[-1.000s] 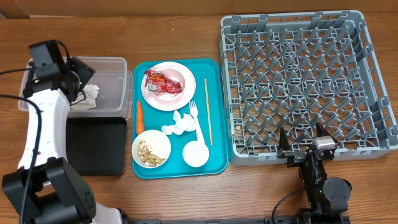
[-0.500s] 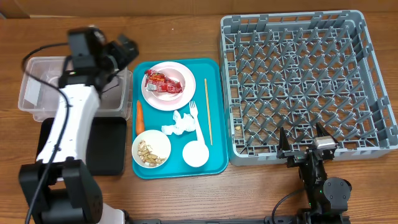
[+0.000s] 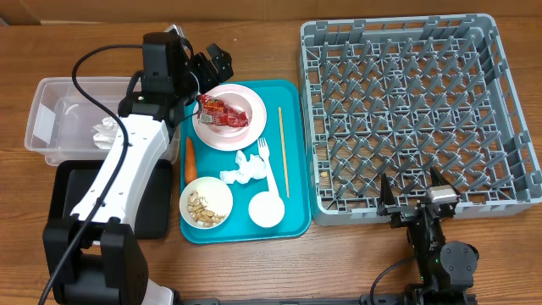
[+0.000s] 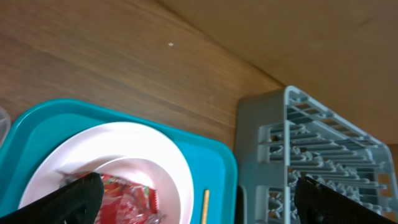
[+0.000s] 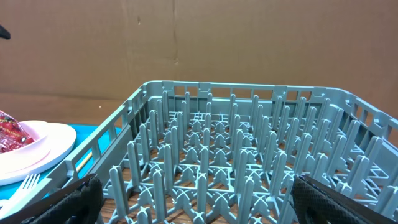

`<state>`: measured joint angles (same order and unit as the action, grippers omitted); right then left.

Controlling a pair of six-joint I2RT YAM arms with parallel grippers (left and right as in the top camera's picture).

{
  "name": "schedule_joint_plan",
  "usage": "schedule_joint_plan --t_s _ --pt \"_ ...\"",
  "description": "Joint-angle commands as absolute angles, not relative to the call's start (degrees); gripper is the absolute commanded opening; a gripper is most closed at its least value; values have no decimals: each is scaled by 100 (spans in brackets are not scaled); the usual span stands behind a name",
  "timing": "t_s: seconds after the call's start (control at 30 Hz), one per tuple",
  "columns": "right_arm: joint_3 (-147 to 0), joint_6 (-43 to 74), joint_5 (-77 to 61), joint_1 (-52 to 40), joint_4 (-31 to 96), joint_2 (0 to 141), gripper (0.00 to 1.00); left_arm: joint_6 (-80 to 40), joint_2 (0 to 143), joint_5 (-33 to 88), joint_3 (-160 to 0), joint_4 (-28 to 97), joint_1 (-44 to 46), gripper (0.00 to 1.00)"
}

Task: Sort waste into correct bins and load items into the dishwasher
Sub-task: 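Move the left gripper to the red wrapper on the pink plate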

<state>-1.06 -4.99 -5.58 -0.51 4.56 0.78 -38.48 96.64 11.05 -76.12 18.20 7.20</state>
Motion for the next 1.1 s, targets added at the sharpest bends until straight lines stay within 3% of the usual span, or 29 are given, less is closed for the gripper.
schedule_joint_plan --t_s 0.0,0.17,0.73,1.07 --pt "-45 -541 -565 -91 436 16 100 -4152 9756 620 -7671 1957 845 100" --pt "-45 -539 -565 -91 436 16 100 -4589 10217 -47 -7671 1951 978 100" --pt "-45 -539 -565 -91 436 16 100 -4696 10787 3 -7679 1435 978 100" --pt "-45 -541 -565 -91 436 16 100 -4696 10790 -161 -7699 1728 978 100"
